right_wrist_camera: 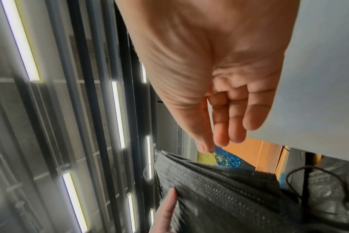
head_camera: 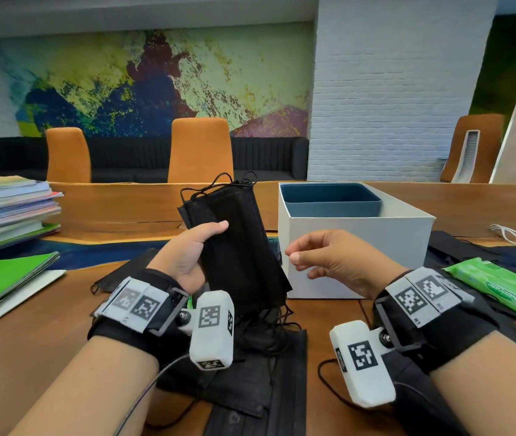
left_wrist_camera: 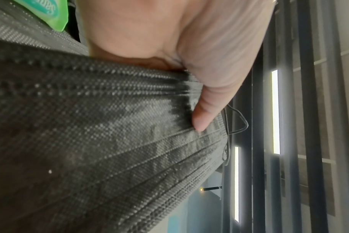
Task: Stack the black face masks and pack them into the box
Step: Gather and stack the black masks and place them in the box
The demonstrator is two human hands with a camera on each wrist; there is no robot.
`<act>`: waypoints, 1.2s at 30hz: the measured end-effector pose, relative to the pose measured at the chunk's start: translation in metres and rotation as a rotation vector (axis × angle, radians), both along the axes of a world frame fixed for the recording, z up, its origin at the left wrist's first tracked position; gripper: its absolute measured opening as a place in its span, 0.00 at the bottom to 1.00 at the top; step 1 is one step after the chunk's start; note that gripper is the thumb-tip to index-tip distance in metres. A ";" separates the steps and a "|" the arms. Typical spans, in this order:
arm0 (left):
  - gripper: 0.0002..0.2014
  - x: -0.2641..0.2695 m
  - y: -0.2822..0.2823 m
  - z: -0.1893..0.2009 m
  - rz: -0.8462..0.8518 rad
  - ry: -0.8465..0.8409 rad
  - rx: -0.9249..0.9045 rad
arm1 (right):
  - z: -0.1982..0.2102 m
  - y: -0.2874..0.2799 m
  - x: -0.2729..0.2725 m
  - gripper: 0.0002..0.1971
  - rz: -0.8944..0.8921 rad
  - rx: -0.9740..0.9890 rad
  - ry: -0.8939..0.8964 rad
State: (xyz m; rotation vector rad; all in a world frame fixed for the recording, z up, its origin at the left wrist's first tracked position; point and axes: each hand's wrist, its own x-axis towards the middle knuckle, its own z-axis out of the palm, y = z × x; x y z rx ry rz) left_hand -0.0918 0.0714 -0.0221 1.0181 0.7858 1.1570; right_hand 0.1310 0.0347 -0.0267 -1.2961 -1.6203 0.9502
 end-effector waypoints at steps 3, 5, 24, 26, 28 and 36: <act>0.07 0.002 0.000 -0.002 -0.005 0.006 0.000 | -0.003 0.000 -0.006 0.02 0.028 -0.035 -0.085; 0.07 0.004 -0.001 -0.004 -0.014 0.011 -0.001 | -0.005 0.000 -0.008 0.02 0.062 -0.085 -0.126; 0.08 0.007 0.000 -0.006 -0.040 0.016 -0.029 | -0.012 -0.001 -0.012 0.02 0.012 -0.149 -0.148; 0.09 0.006 0.000 -0.007 -0.038 0.022 -0.028 | -0.010 -0.002 -0.013 0.03 0.030 -0.169 -0.126; 0.10 0.006 0.000 -0.007 -0.034 0.028 -0.022 | -0.008 -0.004 -0.013 0.04 0.054 -0.182 -0.081; 0.09 0.004 0.002 -0.009 -0.078 0.072 0.036 | -0.007 -0.005 -0.013 0.03 0.059 -0.121 -0.132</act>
